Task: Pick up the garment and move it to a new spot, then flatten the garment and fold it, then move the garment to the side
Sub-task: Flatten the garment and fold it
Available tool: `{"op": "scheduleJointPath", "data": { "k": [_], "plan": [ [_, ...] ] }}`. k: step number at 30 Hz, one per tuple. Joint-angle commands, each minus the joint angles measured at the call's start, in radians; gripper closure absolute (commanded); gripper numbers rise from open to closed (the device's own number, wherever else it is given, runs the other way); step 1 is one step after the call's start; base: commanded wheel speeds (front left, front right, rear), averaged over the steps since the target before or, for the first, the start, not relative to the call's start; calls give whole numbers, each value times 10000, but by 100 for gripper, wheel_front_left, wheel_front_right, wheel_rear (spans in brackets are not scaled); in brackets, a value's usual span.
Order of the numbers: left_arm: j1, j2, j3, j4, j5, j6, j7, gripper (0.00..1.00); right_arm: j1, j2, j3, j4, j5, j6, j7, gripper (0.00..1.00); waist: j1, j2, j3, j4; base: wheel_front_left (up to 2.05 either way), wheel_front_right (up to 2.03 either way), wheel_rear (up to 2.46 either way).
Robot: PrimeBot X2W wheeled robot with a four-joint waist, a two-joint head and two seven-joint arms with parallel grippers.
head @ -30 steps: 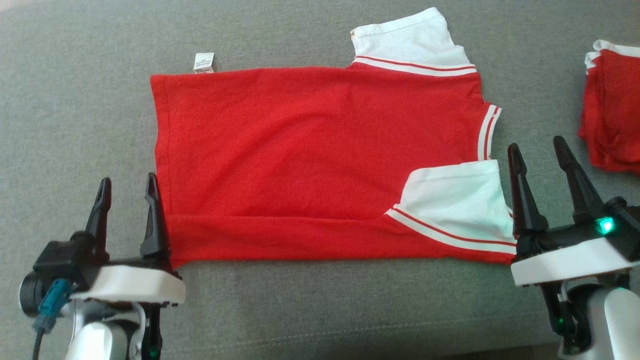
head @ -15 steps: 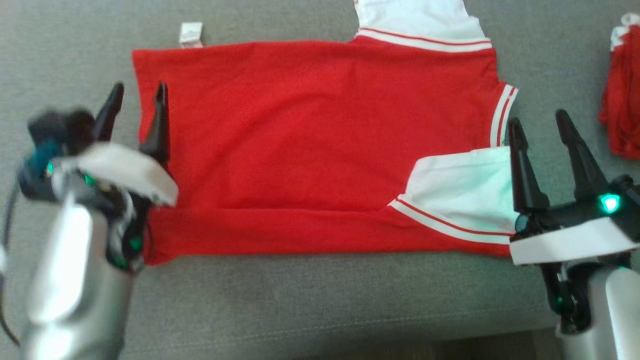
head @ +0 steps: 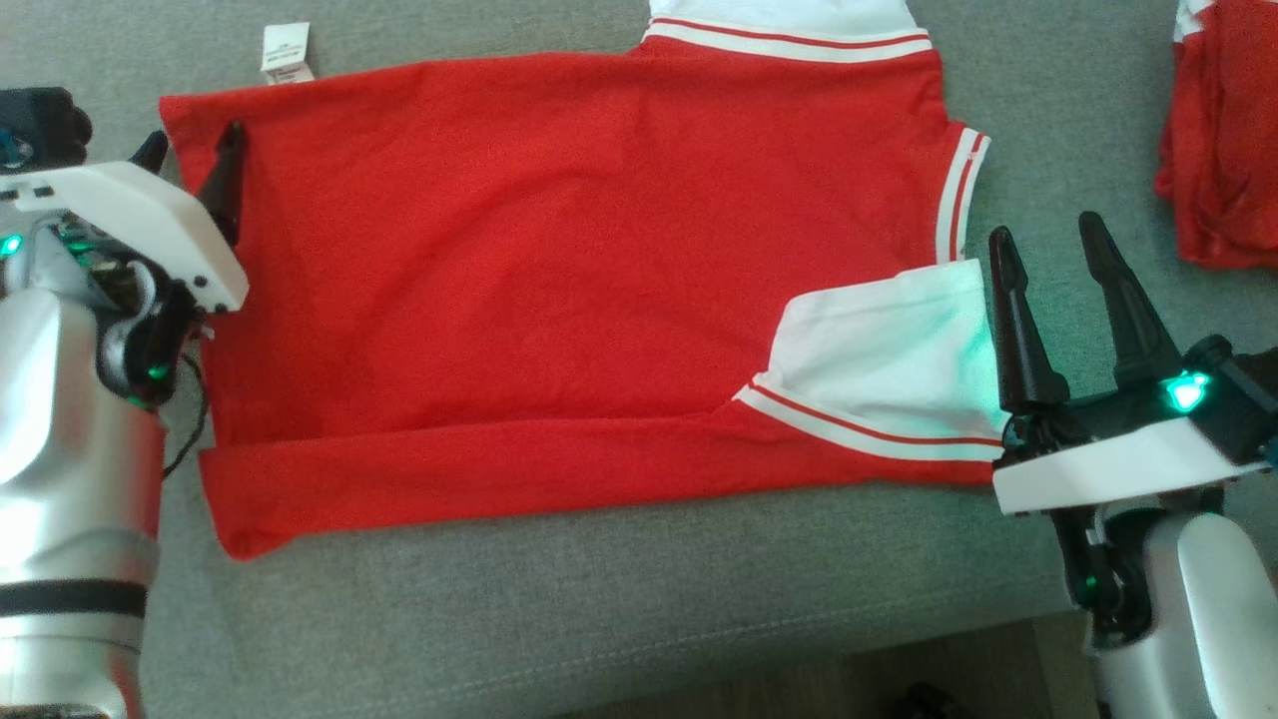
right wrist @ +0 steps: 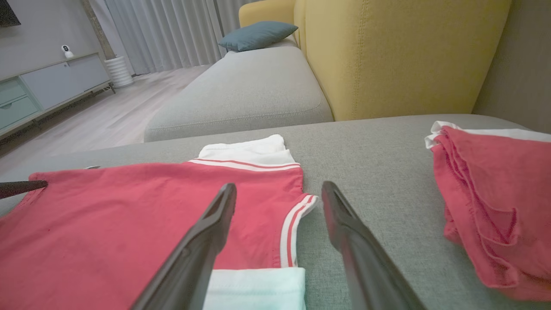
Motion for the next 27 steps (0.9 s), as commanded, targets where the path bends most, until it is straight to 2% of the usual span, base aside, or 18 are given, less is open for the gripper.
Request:
{"op": "scheduleJointPath", "data": {
  "k": [1, 6, 7, 9, 18, 27],
  "plan": [
    [-481, 531, 168, -111, -92, -70, 74, 0, -186, 39, 244, -265, 122, 37, -123, 0, 0, 0, 39, -40, 0, 0, 0],
    [-956, 608, 3, 591, -134, -179, 299, 0, -278, 65, 296, -145, 212, 37, -170, 0, 0, 0, 116, -115, 0, 0, 0],
    [-1028, 620, -38, 689, -159, -213, 343, 10, -287, 59, 292, -122, 219, 37, -169, 0, 0, 0, 123, -125, 0, 0, 0],
    [-1147, 652, -139, 848, -188, -277, 395, 100, -309, 42, 286, -75, 250, 37, -168, 0, 0, 0, 131, -137, 0, 0, 0],
    [-1388, 752, -400, 1115, -244, -396, -31, 100, -687, -277, 170, 184, 449, 37, -66, 0, 0, 0, 101, -91, 0, 0, 0],
    [-1759, 395, -689, 955, -242, -410, -299, 100, -3328, -1566, 495, 1892, 1376, 37, 1083, 0, 0, 0, 489, 444, 0, 0, 0]
  ]
}}
